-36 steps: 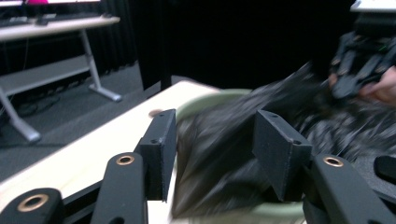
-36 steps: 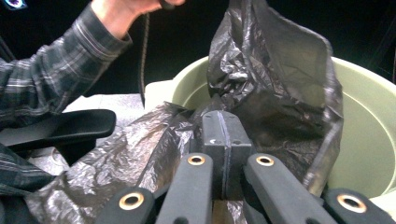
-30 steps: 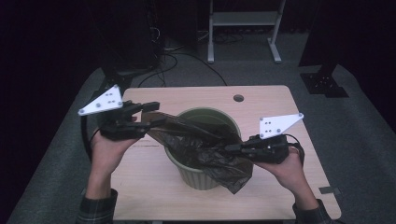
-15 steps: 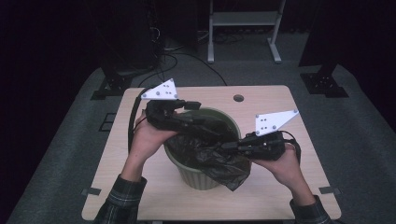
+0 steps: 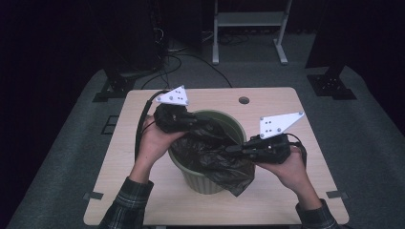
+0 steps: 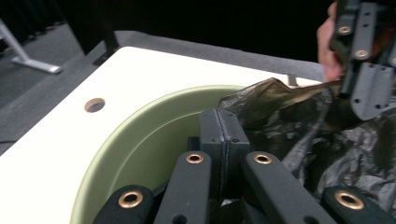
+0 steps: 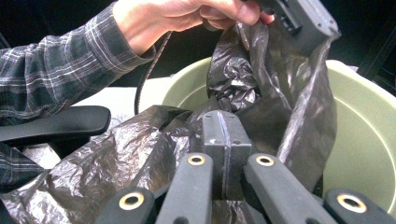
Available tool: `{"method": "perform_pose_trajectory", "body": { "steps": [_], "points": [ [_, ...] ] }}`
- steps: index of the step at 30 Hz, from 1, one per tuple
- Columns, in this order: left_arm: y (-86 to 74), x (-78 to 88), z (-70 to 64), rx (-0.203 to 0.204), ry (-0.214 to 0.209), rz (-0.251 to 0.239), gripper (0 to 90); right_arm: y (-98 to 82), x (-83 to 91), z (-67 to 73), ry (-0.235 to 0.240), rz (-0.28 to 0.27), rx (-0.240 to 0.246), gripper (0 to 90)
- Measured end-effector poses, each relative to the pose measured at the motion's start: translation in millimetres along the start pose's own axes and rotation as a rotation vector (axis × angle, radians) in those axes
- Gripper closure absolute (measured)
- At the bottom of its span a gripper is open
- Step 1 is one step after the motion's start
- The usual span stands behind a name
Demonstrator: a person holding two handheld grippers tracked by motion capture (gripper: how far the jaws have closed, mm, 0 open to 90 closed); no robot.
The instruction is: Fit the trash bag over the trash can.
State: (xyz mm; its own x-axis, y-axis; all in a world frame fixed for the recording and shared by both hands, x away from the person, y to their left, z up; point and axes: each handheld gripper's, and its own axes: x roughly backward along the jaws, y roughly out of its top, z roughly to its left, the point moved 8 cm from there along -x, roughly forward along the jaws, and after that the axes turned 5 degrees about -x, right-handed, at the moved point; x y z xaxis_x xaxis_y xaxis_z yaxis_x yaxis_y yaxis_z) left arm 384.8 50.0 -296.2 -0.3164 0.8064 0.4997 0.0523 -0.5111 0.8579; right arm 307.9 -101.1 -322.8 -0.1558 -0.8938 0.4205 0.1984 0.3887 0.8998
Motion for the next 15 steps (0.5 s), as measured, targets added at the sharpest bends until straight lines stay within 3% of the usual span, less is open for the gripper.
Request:
{"method": "perform_pose_trajectory", "body": {
  "steps": [6, 15],
  "points": [
    [-6.2, 18.1, 21.9, 0.066, 0.084, -0.022, 90.0, -1.0, 3.8, -0.2, -0.009, 0.002, 0.002, 90.0],
    [-22.0, 39.3, 44.7, 0.134, 0.156, -0.022, 90.0, -6.2, 18.1, -0.9, -0.031, 0.0, -0.006, 90.0]
  ]
}}
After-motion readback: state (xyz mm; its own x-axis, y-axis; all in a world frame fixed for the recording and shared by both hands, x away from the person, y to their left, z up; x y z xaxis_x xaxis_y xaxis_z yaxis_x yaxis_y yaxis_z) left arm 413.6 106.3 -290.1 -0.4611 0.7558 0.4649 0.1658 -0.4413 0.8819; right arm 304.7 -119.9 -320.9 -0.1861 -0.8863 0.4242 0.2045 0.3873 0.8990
